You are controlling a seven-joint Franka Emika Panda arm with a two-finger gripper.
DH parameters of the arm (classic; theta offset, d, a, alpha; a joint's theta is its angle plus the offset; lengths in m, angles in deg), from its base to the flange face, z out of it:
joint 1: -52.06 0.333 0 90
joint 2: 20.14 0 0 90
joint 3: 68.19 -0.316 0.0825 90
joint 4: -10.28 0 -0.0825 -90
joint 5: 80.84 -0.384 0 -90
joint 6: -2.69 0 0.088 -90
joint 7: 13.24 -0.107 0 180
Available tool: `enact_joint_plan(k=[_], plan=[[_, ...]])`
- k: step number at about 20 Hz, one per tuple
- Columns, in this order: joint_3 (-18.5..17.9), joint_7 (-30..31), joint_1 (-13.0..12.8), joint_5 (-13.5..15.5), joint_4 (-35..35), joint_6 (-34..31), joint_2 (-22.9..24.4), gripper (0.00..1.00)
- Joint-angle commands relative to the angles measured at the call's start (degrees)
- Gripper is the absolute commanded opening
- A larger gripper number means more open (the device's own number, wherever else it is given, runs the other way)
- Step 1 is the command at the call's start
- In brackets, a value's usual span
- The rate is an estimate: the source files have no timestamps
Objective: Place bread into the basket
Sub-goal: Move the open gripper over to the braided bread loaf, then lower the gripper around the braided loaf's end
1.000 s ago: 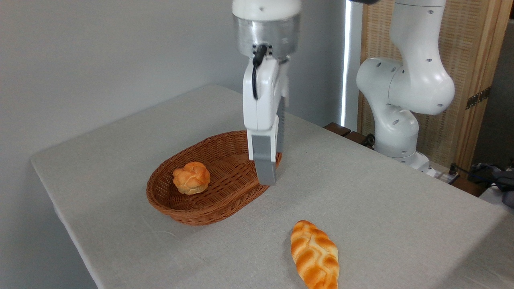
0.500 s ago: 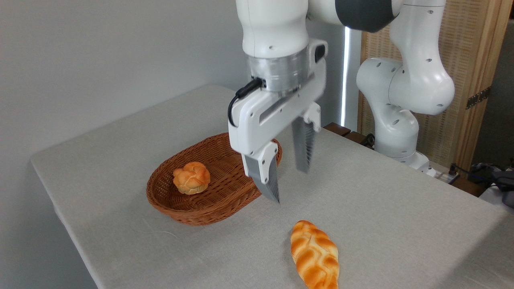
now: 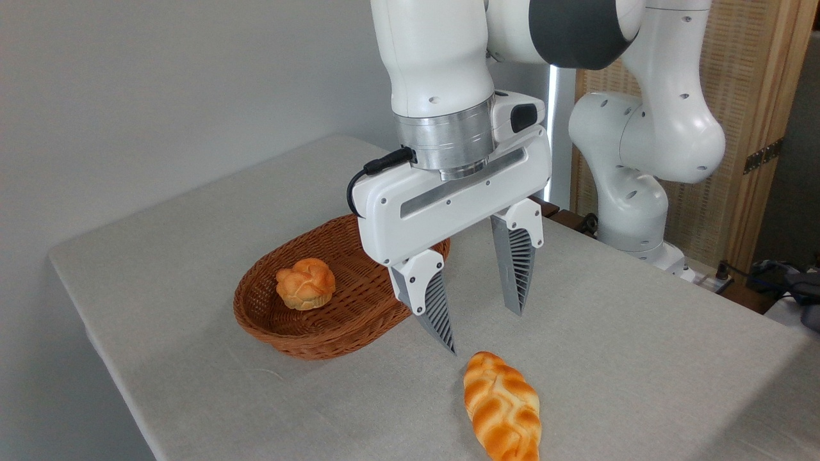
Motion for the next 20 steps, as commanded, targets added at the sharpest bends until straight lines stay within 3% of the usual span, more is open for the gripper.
enact_joint_plan(k=[1,10,20], plan=[[-0.91,-5.08,-0.26,-3.11,2.73,1.23,0.85,1.0],[-0.92,-5.09,-0.26,-4.01,6.16,1.67,0.32,1.0],[-1.0,-5.09,-0.26,-4.09,10.55,7.82,0.14,1.0]])
